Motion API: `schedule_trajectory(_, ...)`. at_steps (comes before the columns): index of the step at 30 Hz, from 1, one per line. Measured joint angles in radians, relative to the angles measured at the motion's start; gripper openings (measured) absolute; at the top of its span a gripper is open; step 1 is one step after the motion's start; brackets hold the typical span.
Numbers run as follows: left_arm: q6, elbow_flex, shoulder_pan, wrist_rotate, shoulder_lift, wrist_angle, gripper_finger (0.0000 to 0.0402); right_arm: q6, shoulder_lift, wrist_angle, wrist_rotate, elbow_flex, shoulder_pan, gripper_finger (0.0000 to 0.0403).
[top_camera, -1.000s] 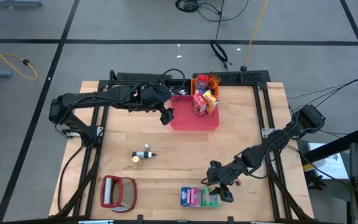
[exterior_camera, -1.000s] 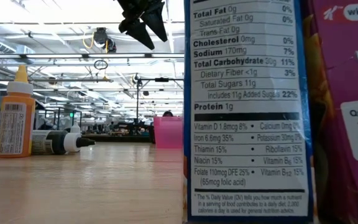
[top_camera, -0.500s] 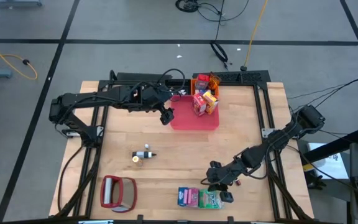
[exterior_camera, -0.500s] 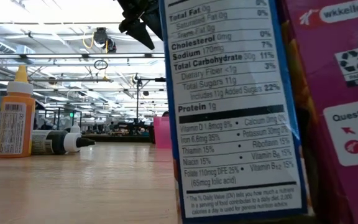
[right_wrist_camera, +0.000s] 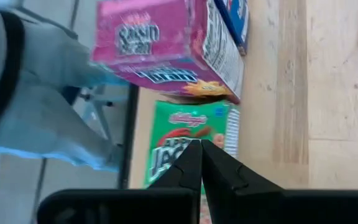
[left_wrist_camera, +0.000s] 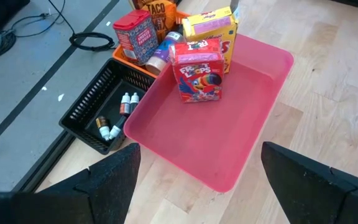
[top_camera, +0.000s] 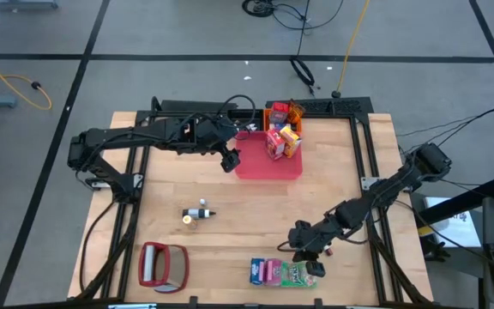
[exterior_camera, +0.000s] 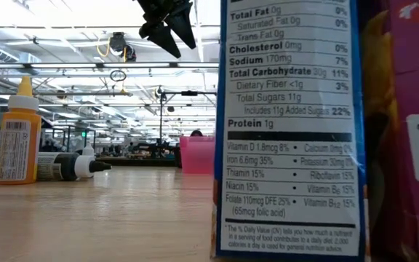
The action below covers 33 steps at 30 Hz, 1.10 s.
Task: Pick & Place Kitchen Items
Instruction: Put the green cereal box into the pink bin
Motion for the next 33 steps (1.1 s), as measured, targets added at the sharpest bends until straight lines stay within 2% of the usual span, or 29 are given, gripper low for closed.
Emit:
schedule_trajectory(4, 0.0, 0.0, 0.0, 0.0, 0.0, 0.0, 0.0335, 0.109, -0.03, -0.001, -0.019, 0.0, 0.006, 0.0021)
schedule_trajectory(7, 0.0, 0.0, 0.0, 0.0, 0.0, 0.0, 0.0335, 0.179, -0.029, 0.001, -0.028, 0.0, 0.03, 0.005)
schedule_trajectory(11, 0.011, 0.0, 0.0, 0.0, 0.0, 0.001, 0.0335, 0.273, -0.029, 0.016, -0.084, 0.0, 0.054, 0.0108)
schedule_trajectory(17, 0.026, 0.0, 0.0, -0.001, 0.0, 0.009, 0.0335, 0.349, -0.029, 0.02, -0.08, 0.0, 0.087, 0.0199)
schedule_trajectory(22, 0.027, 0.0, 0.0, -0.001, 0.0, 0.02, 0.0335, 0.376, -0.029, 0.014, -0.073, 0.0, 0.091, 0.0253)
schedule_trajectory(27, 0.035, 0.0, 0.0, -0.001, 0.0, 0.021, 0.0335, 0.363, -0.029, -0.037, -0.069, 0.0, 0.092, 0.0277)
schedule_trajectory(33, 0.035, 0.0, 0.0, -0.001, 0.0, 0.021, 0.0335, 0.369, -0.028, -0.039, -0.013, 0.0, 0.1, 0.0267)
